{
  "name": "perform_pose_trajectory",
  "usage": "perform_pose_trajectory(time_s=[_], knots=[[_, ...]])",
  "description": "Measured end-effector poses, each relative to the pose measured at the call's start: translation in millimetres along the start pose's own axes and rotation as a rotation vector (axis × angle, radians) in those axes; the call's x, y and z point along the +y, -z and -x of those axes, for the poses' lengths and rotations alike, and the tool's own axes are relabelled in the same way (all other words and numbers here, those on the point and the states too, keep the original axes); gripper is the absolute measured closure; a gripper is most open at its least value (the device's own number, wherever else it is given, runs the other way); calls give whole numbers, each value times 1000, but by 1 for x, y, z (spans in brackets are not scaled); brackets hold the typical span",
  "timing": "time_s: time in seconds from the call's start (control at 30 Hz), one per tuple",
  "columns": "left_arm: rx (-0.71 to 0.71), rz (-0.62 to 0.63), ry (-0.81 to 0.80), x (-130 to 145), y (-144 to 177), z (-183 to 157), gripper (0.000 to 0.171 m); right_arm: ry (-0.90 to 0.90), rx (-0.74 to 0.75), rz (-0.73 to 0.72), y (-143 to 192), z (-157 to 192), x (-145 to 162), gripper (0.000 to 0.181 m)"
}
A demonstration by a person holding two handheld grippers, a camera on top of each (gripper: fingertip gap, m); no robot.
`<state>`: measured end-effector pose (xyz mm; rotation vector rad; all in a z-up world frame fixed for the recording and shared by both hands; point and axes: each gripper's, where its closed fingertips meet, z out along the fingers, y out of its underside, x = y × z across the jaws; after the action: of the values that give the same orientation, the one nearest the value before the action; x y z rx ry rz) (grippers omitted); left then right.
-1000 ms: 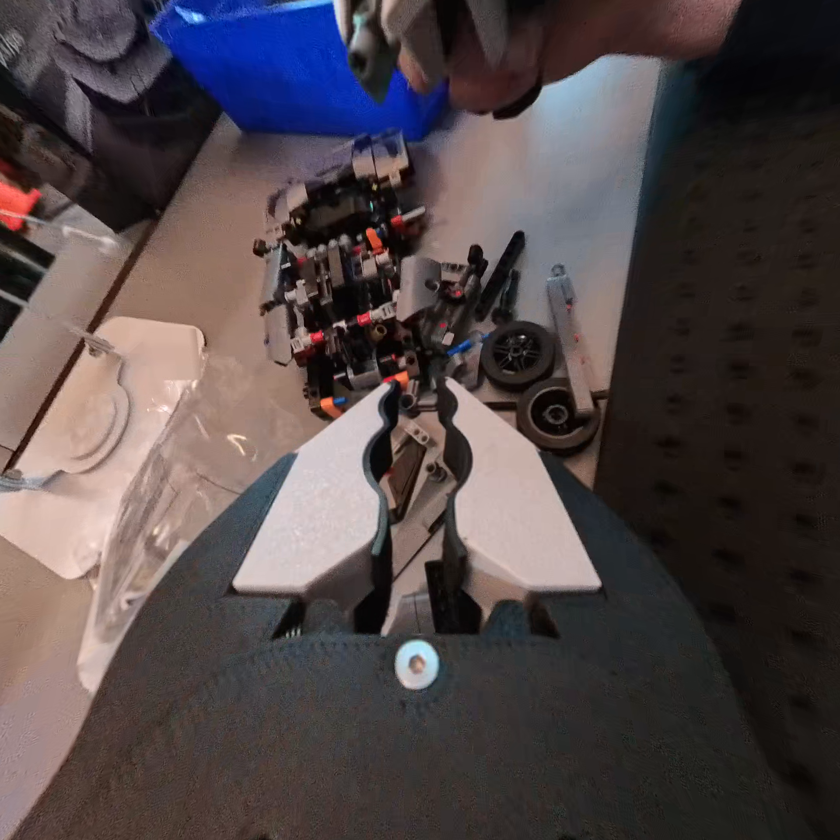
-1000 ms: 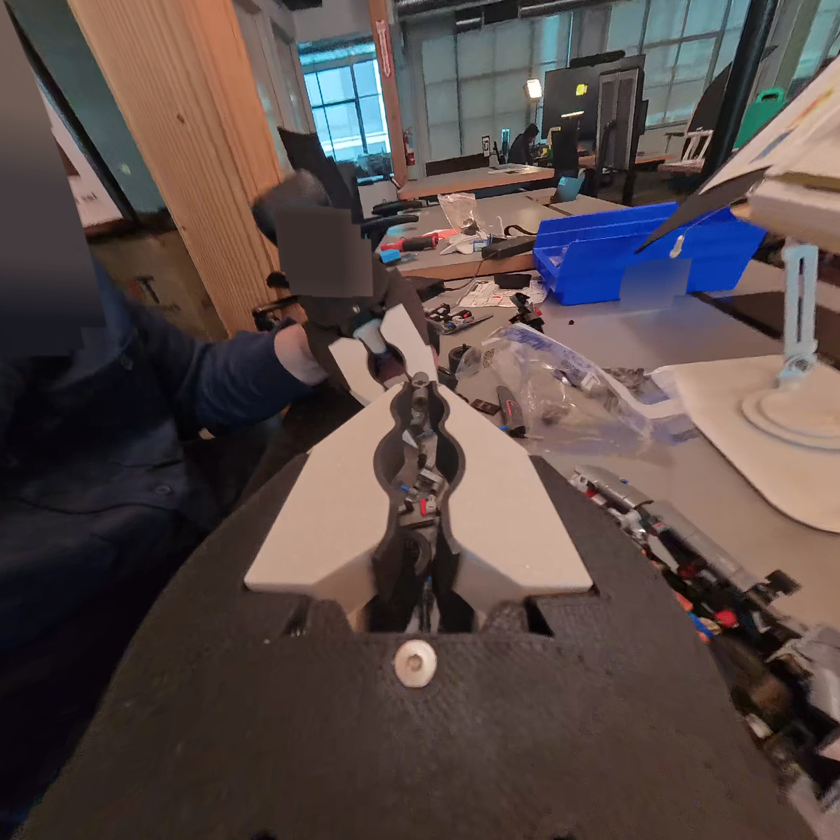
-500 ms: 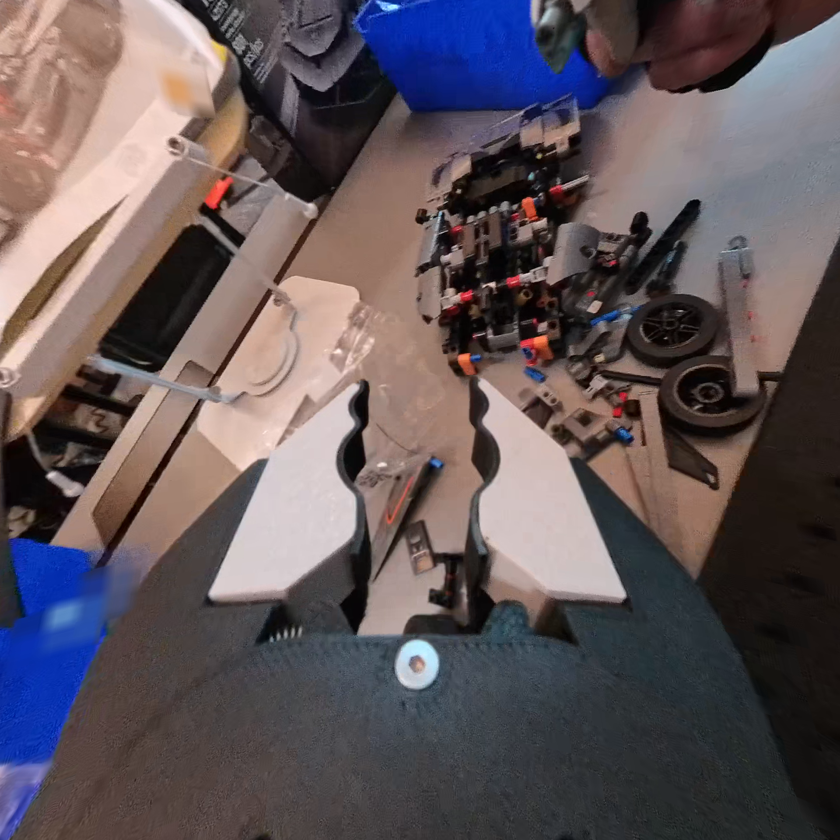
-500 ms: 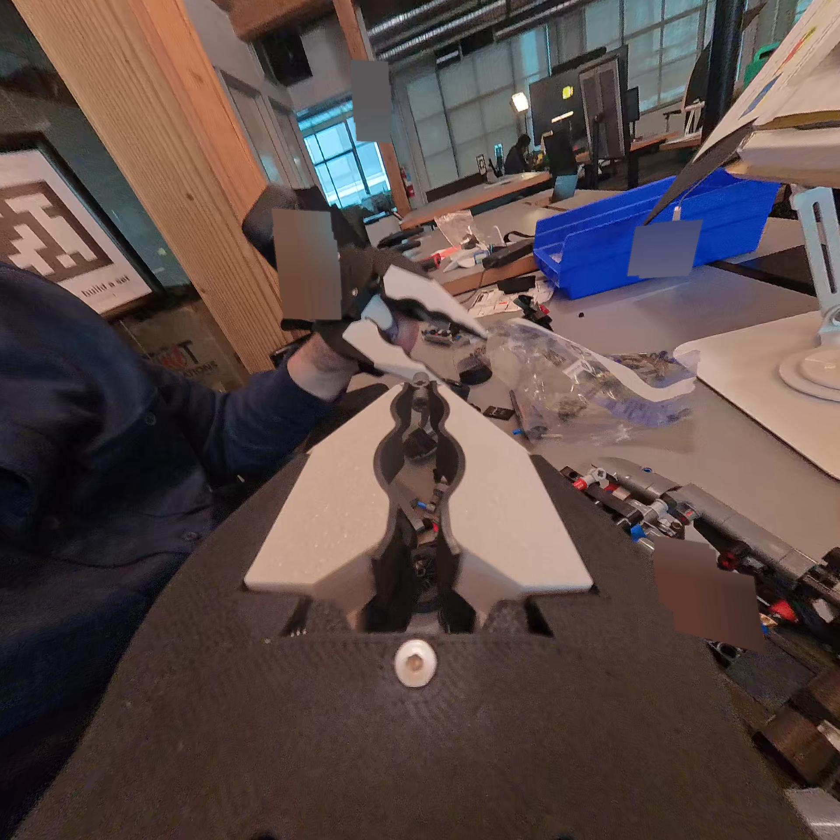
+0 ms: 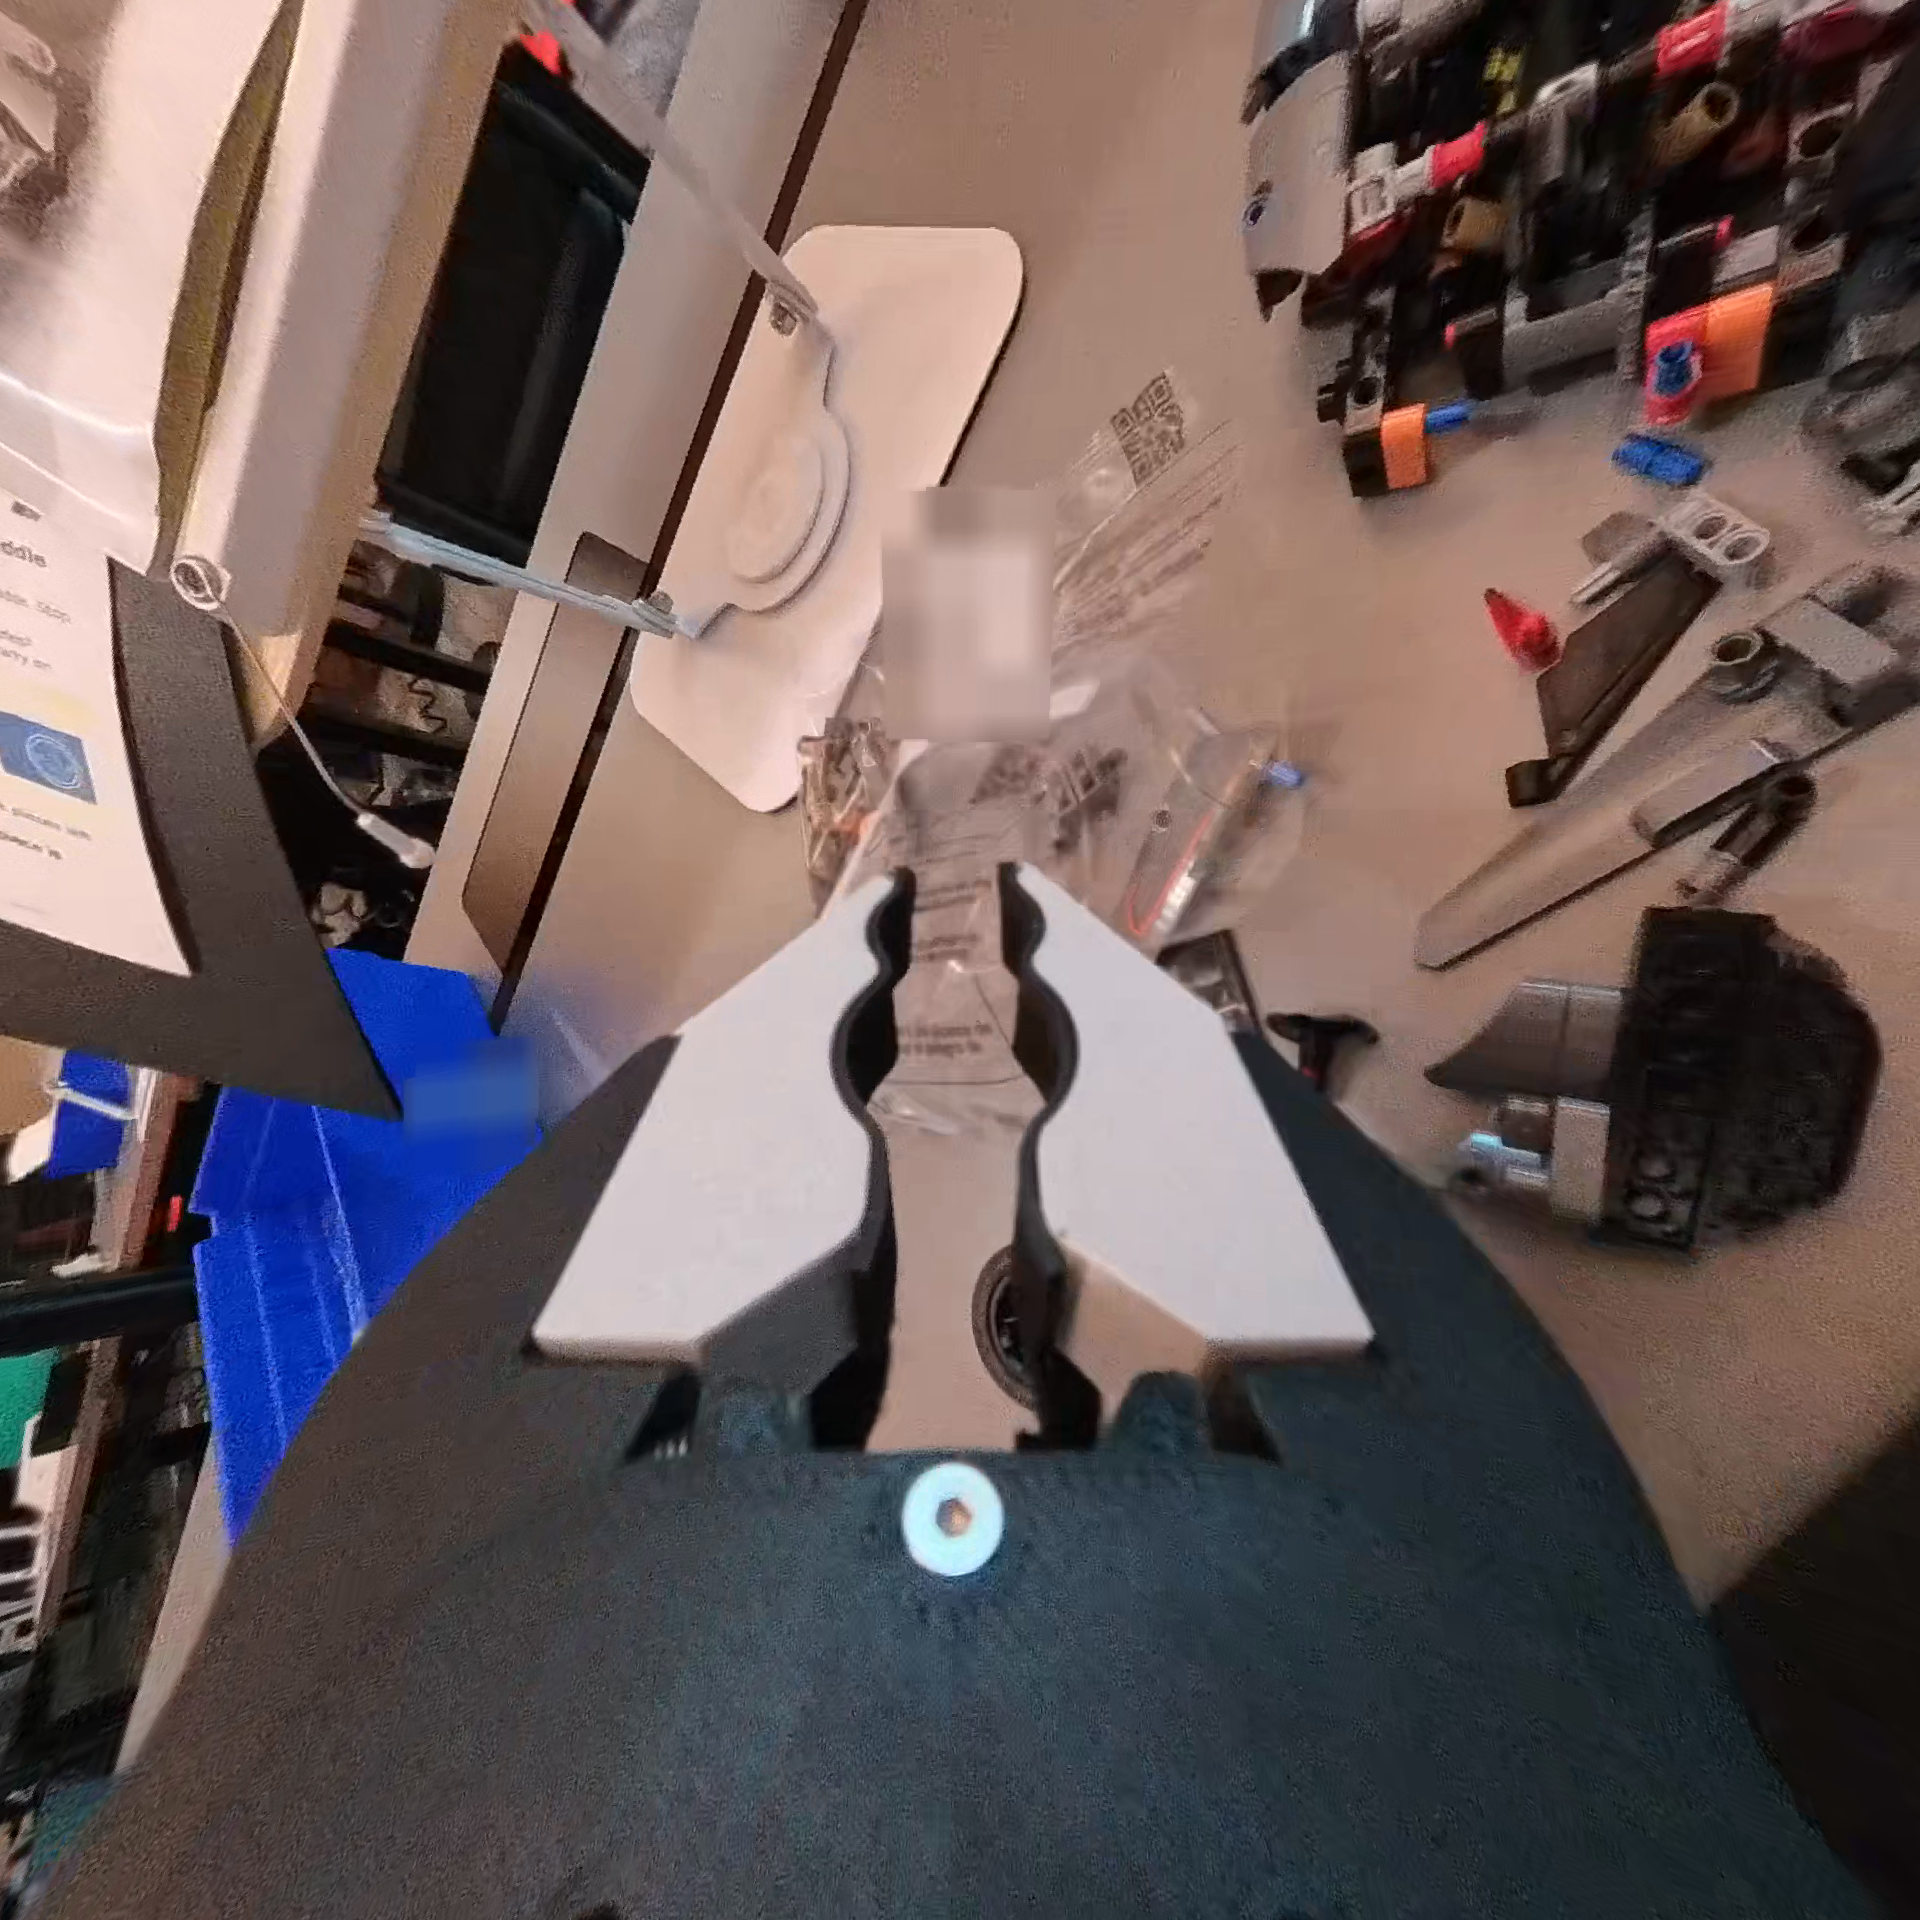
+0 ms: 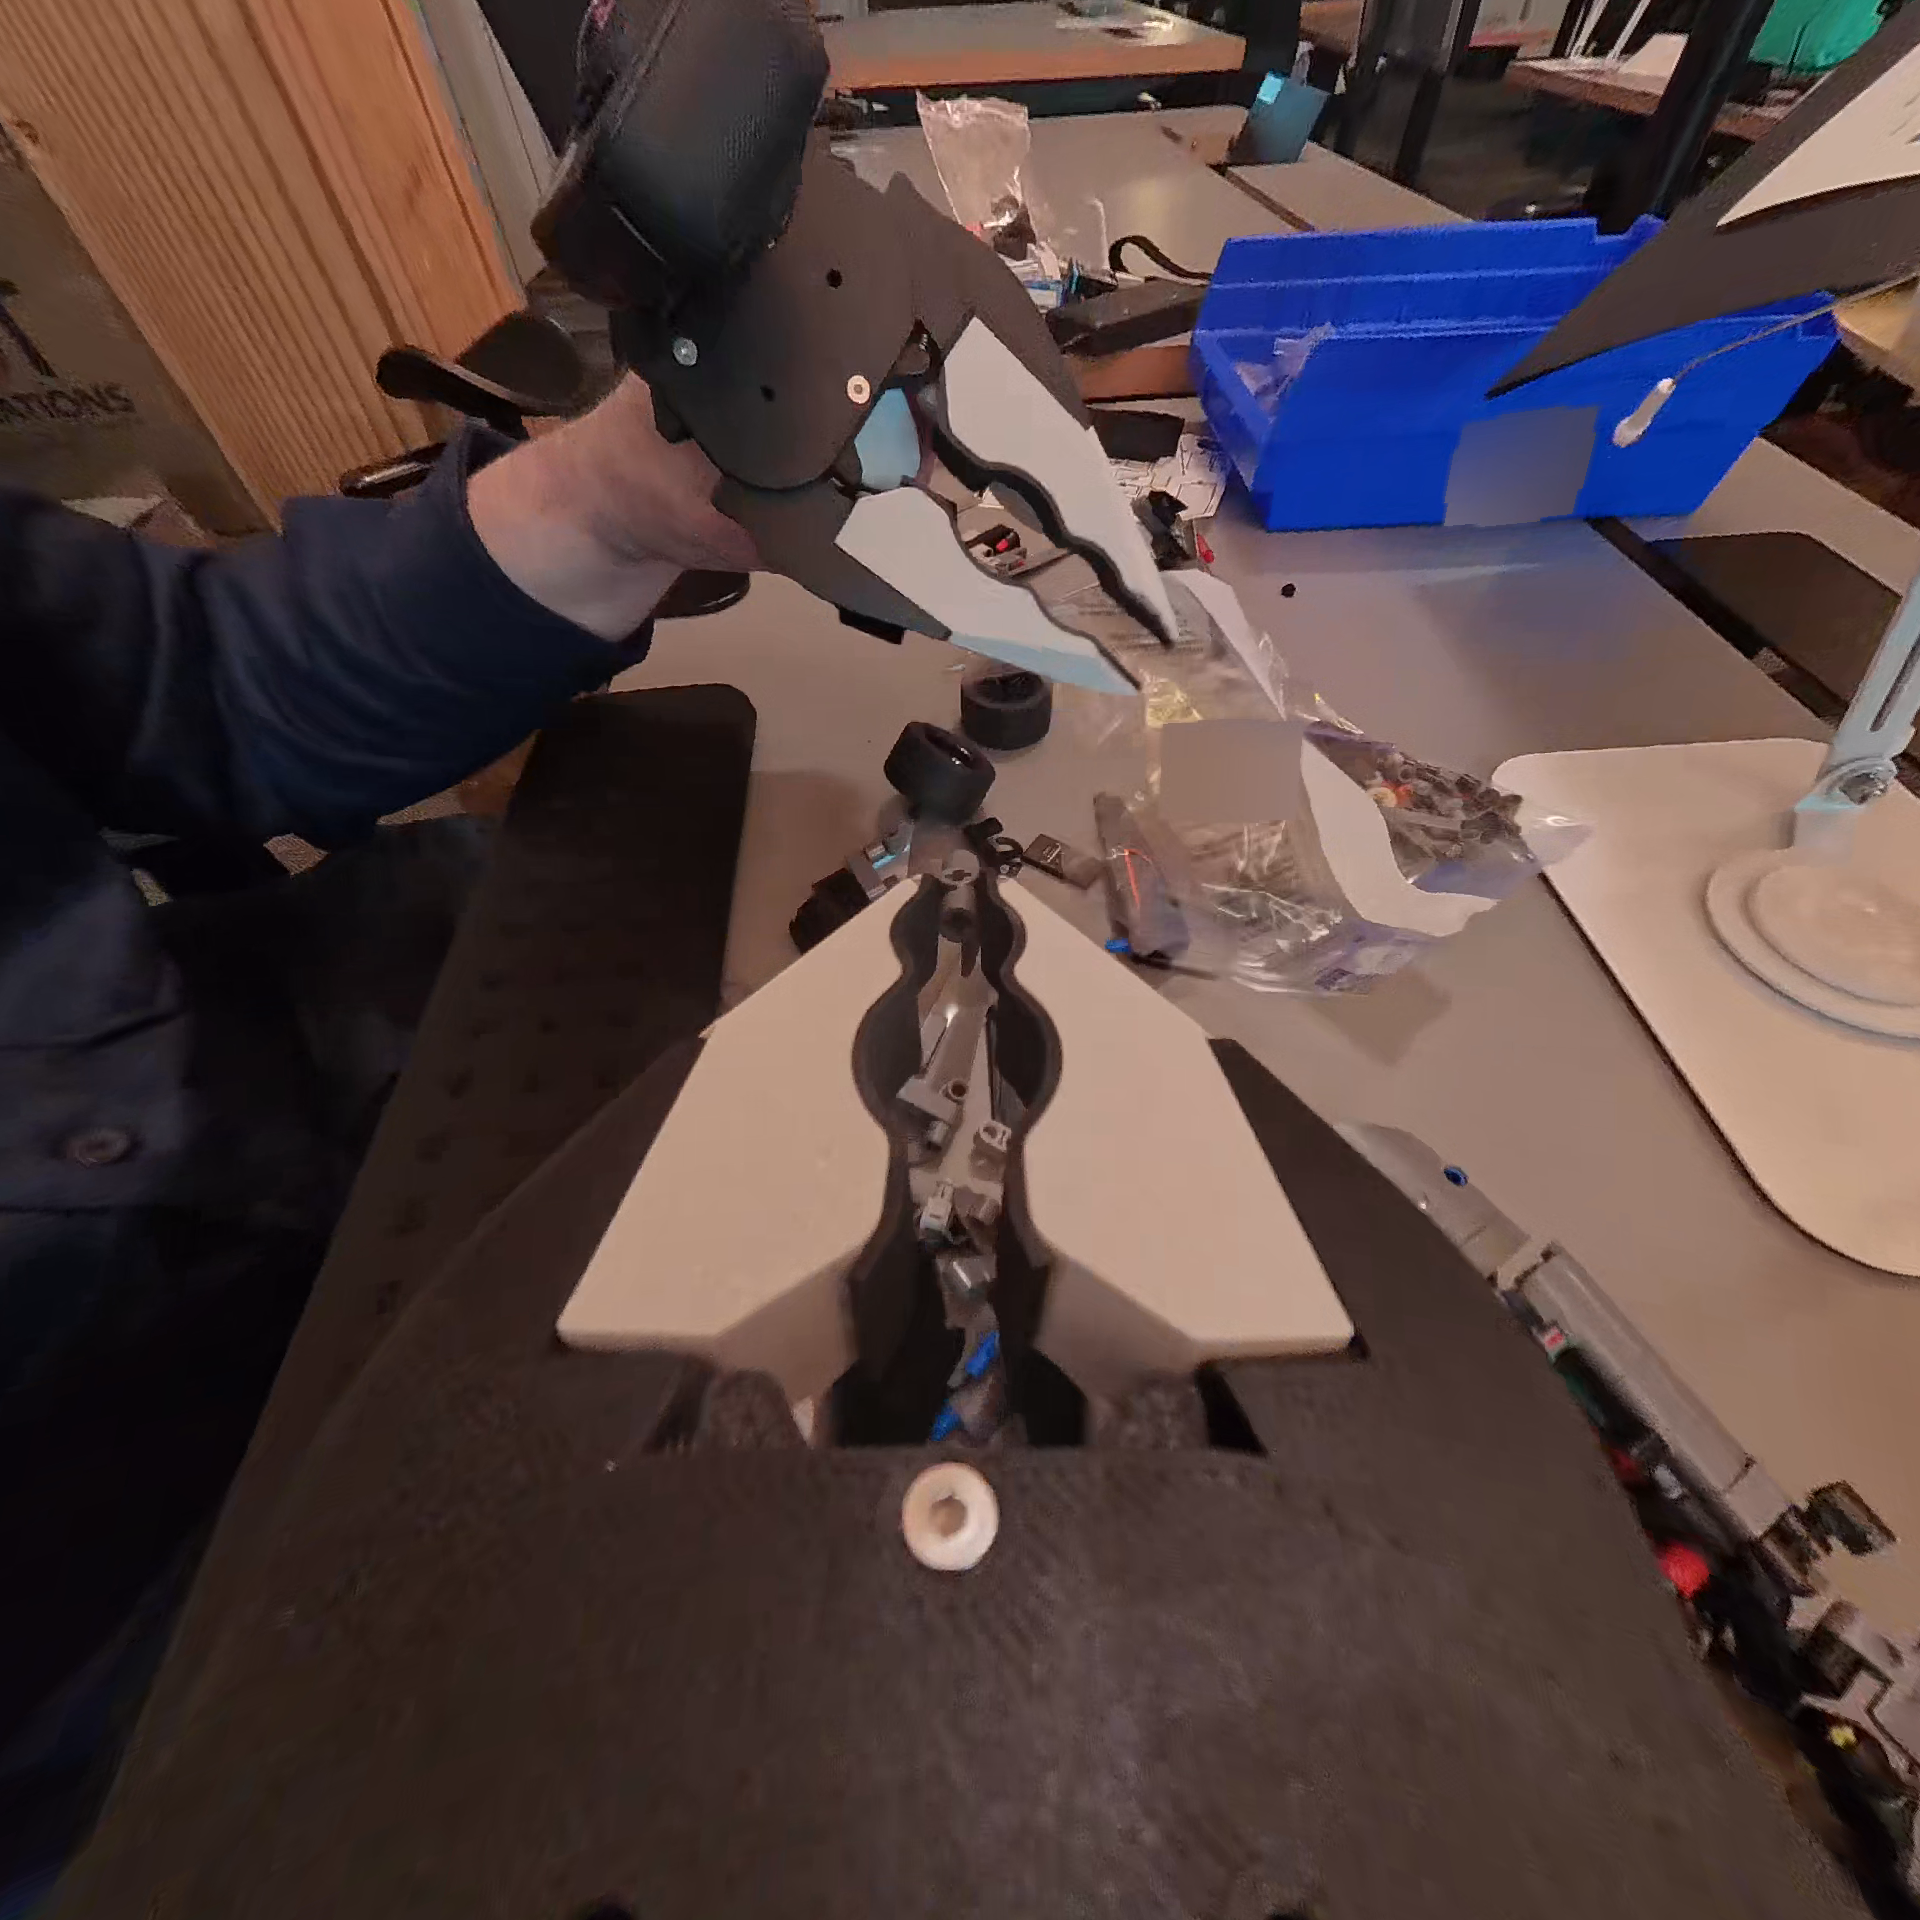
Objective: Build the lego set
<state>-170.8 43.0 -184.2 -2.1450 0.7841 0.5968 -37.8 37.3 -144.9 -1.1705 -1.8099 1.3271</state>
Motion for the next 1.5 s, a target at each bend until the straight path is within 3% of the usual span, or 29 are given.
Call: perform_pose_trajectory(time_s=[0.07, 0.37, 0.57, 0.7, 0.77, 0.87, 0.97, 1.03, 1.1, 1.27, 1.4, 1.5], knots=[[40, -56, 31, -7, -1, 1, 171, 10, 17, 4, -6, -4, -7, 176], [146, -214, 259, -52, 1, 41, 171, 126, 66, 53, -29, -25, -57, 176], [274, -218, 388, -67, -11, 61, 171, 207, 104, 177, -46, -39, -77, 176], [344, -250, 463, -72, -19, 61, 171, 203, 219, 402, -57, -73, -50, 176], [378, -280, 503, -73, -20, 59, 171, 284, 347, 505, -58, -99, -36, 173], [390, -284, 535, -69, -22, 61, 171, 311, 370, 498, -67, -112, -29, 158], [387, -303, 572, -68, -22, 66, 171, 310, 357, 479, -63, -110, -31, 154], [388, -315, 592, -67, -23, 68, 171, 349, 307, 474, -53, -97, -38, 152], [380, -332, 612, -65, -23, 73, 171, 364, 151, 516, -44, -67, -32, 151], [350, -367, 649, -62, -24, 81, 171, 328, -77, 704, -37, -19, 17, 151], [342, -387, 668, -60, -26, 83, 171, 343, -107, 890, -46, -21, 76, 153], [350, -382, 664, -59, -29, 80, 171, 305, -160, 905, -59, -19, 97, 162]])
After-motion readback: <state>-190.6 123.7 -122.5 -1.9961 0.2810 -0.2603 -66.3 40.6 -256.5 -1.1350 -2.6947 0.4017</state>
